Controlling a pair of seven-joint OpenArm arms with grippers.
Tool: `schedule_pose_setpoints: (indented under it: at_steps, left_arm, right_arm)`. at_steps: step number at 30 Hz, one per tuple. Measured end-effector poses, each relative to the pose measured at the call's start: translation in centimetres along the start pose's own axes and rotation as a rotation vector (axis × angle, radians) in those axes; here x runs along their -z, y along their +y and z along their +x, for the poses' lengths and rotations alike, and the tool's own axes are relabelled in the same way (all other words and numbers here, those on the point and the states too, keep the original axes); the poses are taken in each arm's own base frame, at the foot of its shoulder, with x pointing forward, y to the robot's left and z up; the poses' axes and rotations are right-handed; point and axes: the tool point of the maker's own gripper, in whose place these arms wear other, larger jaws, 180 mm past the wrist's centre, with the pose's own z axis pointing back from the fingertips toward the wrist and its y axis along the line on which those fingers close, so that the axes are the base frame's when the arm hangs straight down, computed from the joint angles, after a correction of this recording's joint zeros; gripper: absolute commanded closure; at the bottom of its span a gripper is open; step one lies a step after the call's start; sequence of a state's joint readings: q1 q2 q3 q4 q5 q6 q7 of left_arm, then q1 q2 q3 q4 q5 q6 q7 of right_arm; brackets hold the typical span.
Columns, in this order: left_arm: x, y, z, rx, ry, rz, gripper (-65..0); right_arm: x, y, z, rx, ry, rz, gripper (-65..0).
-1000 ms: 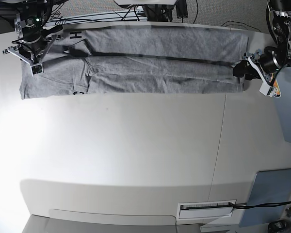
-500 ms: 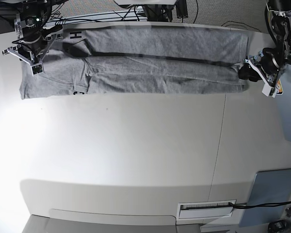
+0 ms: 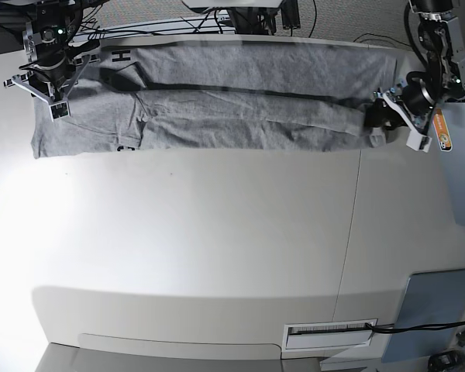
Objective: Fold the T-shirt properly
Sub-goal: 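Lower the folded hem onto the shirt and release both grippers, then grasp the shirt end near the left gripper with the left gripper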
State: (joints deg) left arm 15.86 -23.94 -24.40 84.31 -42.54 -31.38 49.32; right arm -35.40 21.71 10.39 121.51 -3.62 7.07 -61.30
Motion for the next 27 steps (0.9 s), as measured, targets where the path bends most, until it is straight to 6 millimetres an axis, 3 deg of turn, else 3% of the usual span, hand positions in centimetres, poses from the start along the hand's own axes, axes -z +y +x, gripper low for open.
schedule_pose_setpoints:
  at_steps: [3,4,10,13,16,22,27]
  left_arm:
    - [0.1,0.1,-0.2,-0.015,0.012,0.008,-2.6]
    - [0.0,0.3,-0.2,-0.020,0.014,0.014,0.0]
    - [-1.1,2.6,0.0,-0.046,0.048,0.099,0.0]
    - [-2.3,4.6,0.3,-0.024,0.081,0.171,0.0]
    - [-3.0,5.3,0.4,0.008,0.104,0.202,0.0]
    - [-3.8,3.9,1.4,0.079,0.133,0.215,0.0]
    - [-4.3,-0.7,4.5,0.147,0.056,0.169,0.0]
  right_arm:
    - [0.0,0.0,0.0,0.000,0.000,-0.001,-13.1]
    - [0.0,0.0,0.0,-0.001,0.000,-0.001,-13.1]
    - [0.0,-0.2,0.0,-0.006,0.000,-0.007,-13.1]
    - [-0.1,-0.5,1.4,0.022,-0.076,-0.026,-13.1]
    - [-0.3,-1.3,2.9,0.069,-0.162,-0.066,-13.1]
    - [-0.4,-2.0,3.3,0.115,-0.193,-0.101,-13.1]
    - [-0.4,-2.0,3.4,0.116,-0.195,-0.101,-13.1]
